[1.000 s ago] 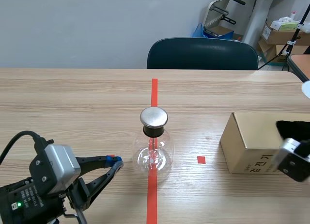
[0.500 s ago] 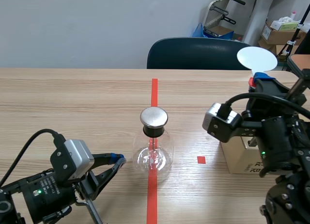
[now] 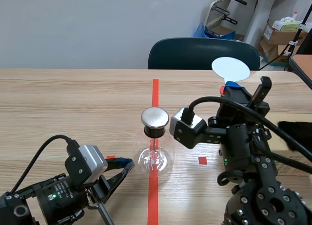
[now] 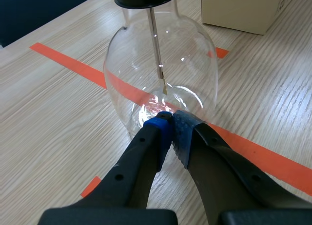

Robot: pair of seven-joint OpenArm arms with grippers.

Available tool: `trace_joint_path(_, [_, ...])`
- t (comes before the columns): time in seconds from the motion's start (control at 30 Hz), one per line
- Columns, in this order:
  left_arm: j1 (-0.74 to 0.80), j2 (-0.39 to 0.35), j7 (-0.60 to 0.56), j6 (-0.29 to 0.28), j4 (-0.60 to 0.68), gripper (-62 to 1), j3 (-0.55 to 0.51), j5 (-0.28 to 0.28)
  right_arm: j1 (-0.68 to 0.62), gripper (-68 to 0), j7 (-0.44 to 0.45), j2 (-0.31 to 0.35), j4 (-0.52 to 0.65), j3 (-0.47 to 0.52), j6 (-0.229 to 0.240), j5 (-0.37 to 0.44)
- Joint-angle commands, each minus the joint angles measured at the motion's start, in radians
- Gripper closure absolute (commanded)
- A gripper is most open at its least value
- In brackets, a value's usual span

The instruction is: Do the electroscope experiment

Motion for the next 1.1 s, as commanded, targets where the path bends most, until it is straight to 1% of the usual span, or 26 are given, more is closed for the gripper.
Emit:
trace_joint_path(0.0, [-0.006,0.005,-0.019,0.000,0.016,-2.5,-0.003,-0.007,0.009,-0.9,-0.016,0.011,0.005,-0.006,-0.011,-0.001])
trace_joint_path(0.13, [-0.008,0.005,-0.024,0.000,0.016,-2.5,-0.003,-0.007,0.009,-0.9,-0.041,0.011,-0.015,-0.034,-0.010,-0.001])
trace_joint_path(0.37, [-0.008,0.005,-0.024,0.001,0.016,-2.5,-0.003,-0.007,0.009,-0.9,-0.044,0.010,-0.060,-0.050,-0.008,-0.001])
trace_joint_path(0.8, [-0.008,0.005,-0.026,0.001,0.016,-2.5,-0.003,-0.007,0.000,-0.9,0.010,0.016,-0.072,-0.049,-0.007,-0.001])
trace_joint_path(1.07, [-0.008,0.005,-0.048,0.000,0.016,-2.5,-0.003,-0.007,-0.002,-0.9,0.012,0.016,-0.072,-0.049,-0.008,-0.001])
